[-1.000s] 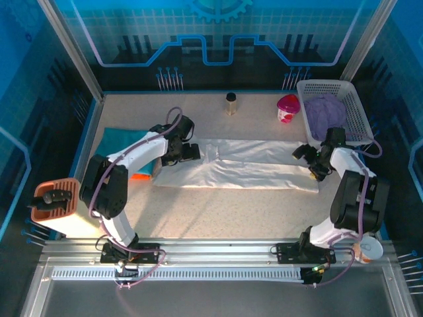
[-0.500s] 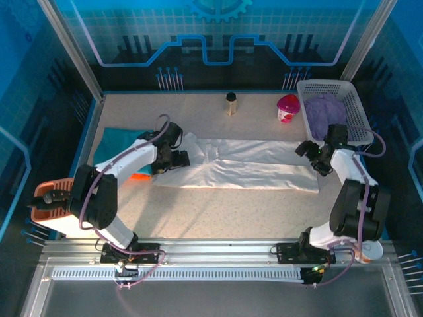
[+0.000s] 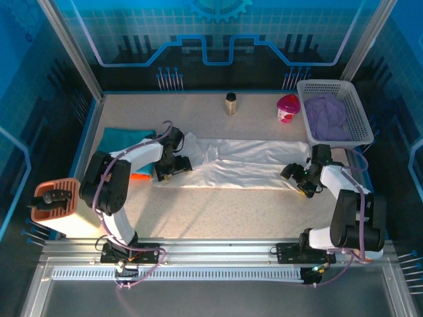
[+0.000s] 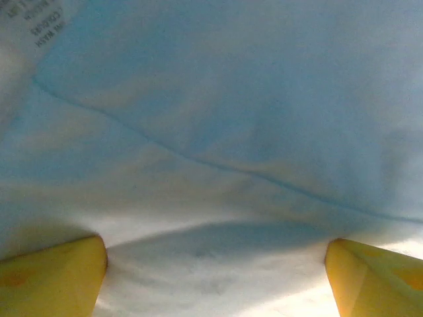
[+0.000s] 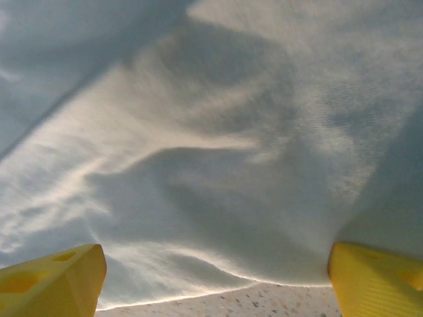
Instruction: Fold and stack the t-shirts
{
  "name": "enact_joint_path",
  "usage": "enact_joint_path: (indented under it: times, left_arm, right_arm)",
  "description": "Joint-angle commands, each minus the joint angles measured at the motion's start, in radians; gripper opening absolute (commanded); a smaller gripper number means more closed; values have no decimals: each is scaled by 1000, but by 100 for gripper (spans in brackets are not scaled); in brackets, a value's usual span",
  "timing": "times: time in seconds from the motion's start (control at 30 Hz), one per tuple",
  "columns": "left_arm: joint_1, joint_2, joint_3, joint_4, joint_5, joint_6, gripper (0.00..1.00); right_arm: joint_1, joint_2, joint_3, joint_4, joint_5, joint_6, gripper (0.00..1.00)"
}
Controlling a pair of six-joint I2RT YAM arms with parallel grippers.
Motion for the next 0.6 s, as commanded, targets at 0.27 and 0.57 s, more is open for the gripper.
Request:
enact_joint_path:
  times: [0.27,0.57]
  left_arm:
    - [52,118,105,-99,-96,111,87]
    - [51,86,173,-183,-78,140,87]
  right_arm:
    - [-100,53,72,-161,168,-65,87]
    - [-107,-43,105,-192,126,-88,87]
